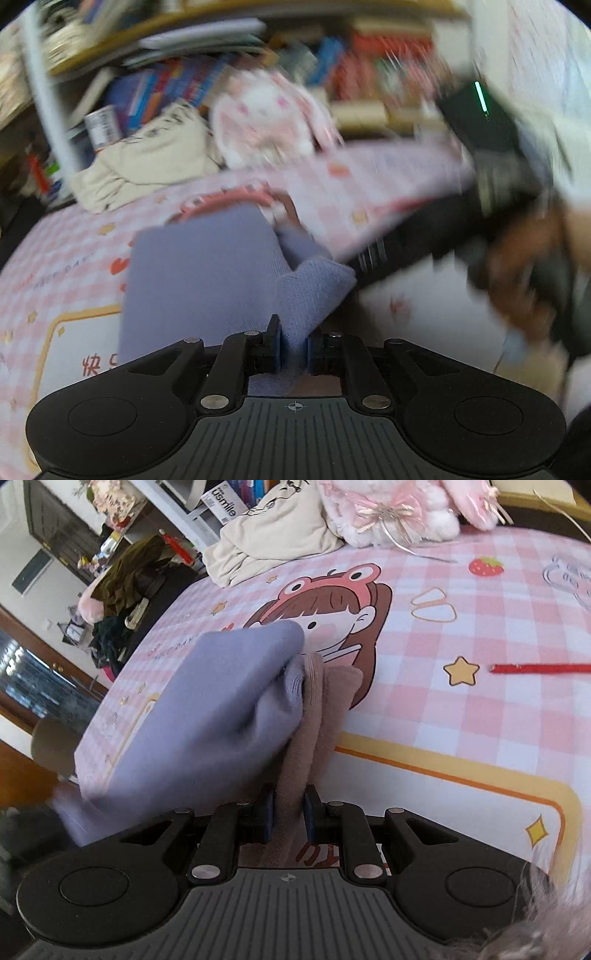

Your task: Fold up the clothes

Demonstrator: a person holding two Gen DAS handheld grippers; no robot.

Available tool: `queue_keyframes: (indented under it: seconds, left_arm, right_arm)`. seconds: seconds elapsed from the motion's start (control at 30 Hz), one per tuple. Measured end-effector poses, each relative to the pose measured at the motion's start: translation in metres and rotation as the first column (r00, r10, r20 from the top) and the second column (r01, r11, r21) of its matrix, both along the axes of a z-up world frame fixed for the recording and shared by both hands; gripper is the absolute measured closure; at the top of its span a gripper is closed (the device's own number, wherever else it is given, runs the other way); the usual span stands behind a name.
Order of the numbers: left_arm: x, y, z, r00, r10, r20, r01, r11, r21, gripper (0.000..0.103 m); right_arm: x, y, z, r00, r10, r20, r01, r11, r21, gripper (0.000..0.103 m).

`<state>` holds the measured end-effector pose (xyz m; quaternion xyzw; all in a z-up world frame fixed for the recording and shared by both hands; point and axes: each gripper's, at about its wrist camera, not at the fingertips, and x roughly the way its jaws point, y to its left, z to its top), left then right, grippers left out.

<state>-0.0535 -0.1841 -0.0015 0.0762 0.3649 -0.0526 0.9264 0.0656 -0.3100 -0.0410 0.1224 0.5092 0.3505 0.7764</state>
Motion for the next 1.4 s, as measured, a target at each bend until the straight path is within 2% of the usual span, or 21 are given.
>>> queue_keyframes:
  seconds: [0.03, 0.13, 0.2, 0.33, 0.37, 0.47, 0.53, 0.6, 0.67, 0.73, 0.83, 0.9, 0.93, 0.97, 1.03, 1.17, 1.2, 1.27, 1.3, 1.33, 1.4]
  left_arm:
    - [0.000, 0.001, -0.001, 1.000, 0.003, -0.002, -0.003, 1.000, -0.006, 0.090]
    - [0.001, 0.005, -0.003, 1.000, 0.014, -0.009, -0.014, 1.000, -0.022, 0.089]
    - [0.001, 0.011, -0.001, 0.999, 0.035, -0.006, -0.035, 0.998, -0.052, 0.089]
    - [-0.005, 0.018, 0.012, 0.996, 0.081, 0.030, -0.077, 0.990, -0.116, 0.089]
    - [-0.007, 0.017, 0.015, 0.996, 0.073, 0.044, -0.068, 0.992, -0.103, 0.089]
    - [-0.015, 0.004, 0.014, 0.998, 0.000, 0.067, -0.001, 1.000, 0.011, 0.089]
    - [-0.019, -0.006, 0.008, 0.997, -0.054, 0.046, 0.050, 0.996, 0.074, 0.084]
    - [-0.024, -0.017, -0.001, 0.993, -0.114, 0.014, 0.111, 0.987, 0.115, 0.069]
    - [-0.027, -0.024, -0.009, 0.988, -0.153, -0.011, 0.153, 0.977, 0.147, 0.061]
    - [-0.031, -0.031, -0.017, 0.982, -0.188, -0.037, 0.191, 0.966, 0.173, 0.061]
    - [-0.026, -0.019, -0.021, 0.987, -0.148, -0.062, 0.153, 0.985, 0.085, 0.061]
    - [-0.024, -0.013, -0.018, 0.991, -0.123, -0.062, 0.125, 0.992, 0.032, 0.061]
    - [-0.024, -0.011, -0.017, 0.992, -0.113, -0.062, 0.114, 0.993, 0.015, 0.061]
    - [-0.025, -0.010, -0.016, 0.992, -0.108, -0.062, 0.109, 0.994, 0.011, 0.062]
    - [-0.027, -0.009, -0.013, 0.993, -0.104, -0.058, 0.104, 0.995, 0.008, 0.061]
    - [-0.030, -0.006, -0.010, 0.992, -0.106, -0.066, 0.105, 0.994, -0.011, 0.059]
    - [-0.030, -0.004, -0.010, 0.991, -0.107, -0.079, 0.105, 0.994, -0.025, 0.058]
    - [-0.030, -0.001, -0.005, 0.990, -0.107, -0.088, 0.103, 0.993, -0.052, 0.058]
    - [-0.031, 0.001, -0.001, 0.991, -0.105, -0.086, 0.100, 0.993, -0.064, 0.058]
    - [-0.033, 0.004, 0.004, 0.992, -0.099, -0.074, 0.093, 0.993, -0.079, 0.058]
    - [-0.037, 0.011, 0.016, 0.995, -0.084, -0.051, 0.078, 0.991, -0.109, 0.057]
  right_arm:
    - [0.000, -0.002, 0.000, 1.000, -0.006, -0.011, 0.006, 1.000, 0.003, 0.081]
    - [-0.002, -0.011, 0.004, 1.000, -0.021, -0.022, 0.021, 1.000, 0.010, 0.058]
    - [-0.006, -0.023, 0.009, 0.999, -0.033, -0.025, 0.033, 0.999, 0.035, 0.053]
    - [-0.007, -0.046, 0.015, 0.994, -0.051, -0.101, 0.066, 0.986, 0.151, 0.037]
    - [-0.007, -0.050, 0.015, 0.990, -0.049, -0.135, 0.076, 0.976, 0.202, 0.031]
    - [-0.004, -0.052, 0.015, 0.980, -0.030, -0.196, 0.093, 0.941, 0.324, 0.024]
    - [-0.001, -0.048, 0.014, 0.975, -0.010, -0.222, 0.095, 0.921, 0.377, 0.021]
    - [0.005, -0.036, 0.009, 0.967, -0.003, -0.255, 0.103, 0.919, 0.381, 0.021]
    - [0.012, -0.026, 0.004, 0.961, -0.029, -0.276, 0.130, 0.926, 0.355, 0.021]
    - [0.019, -0.015, 0.000, 0.959, -0.062, -0.278, 0.154, 0.935, 0.320, 0.021]
    - [0.032, 0.001, -0.001, 0.968, -0.103, -0.229, 0.163, 0.952, 0.260, 0.025]
    - [0.037, 0.010, 0.002, 0.978, -0.120, -0.169, 0.156, 0.962, 0.222, 0.043]
    - [0.037, 0.014, 0.005, 0.984, -0.116, -0.133, 0.141, 0.970, 0.198, 0.065]
    - [0.036, 0.017, 0.009, 0.990, -0.104, -0.092, 0.119, 0.978, 0.172, 0.076]
    - [0.024, 0.014, 0.022, 0.998, -0.059, 0.022, 0.054, 0.981, 0.184, 0.087]
    - [-0.009, 0.006, 0.040, 0.974, 0.000, 0.226, -0.041, 0.984, 0.175, 0.088]
    - [-0.011, 0.007, 0.038, 0.972, 0.003, 0.237, -0.035, 0.991, 0.132, 0.088]
    - [-0.004, 0.013, 0.021, 0.983, -0.010, 0.183, 0.011, 1.000, -0.001, 0.085]
    - [0.002, 0.012, 0.013, 0.989, -0.028, 0.146, 0.030, 0.999, -0.014, 0.080]
    - [0.006, 0.008, 0.009, 0.992, -0.050, 0.118, 0.050, 0.999, 0.004, 0.073]
    - [0.012, 0.000, 0.005, 0.993, -0.086, 0.083, 0.084, 0.996, 0.033, 0.065]
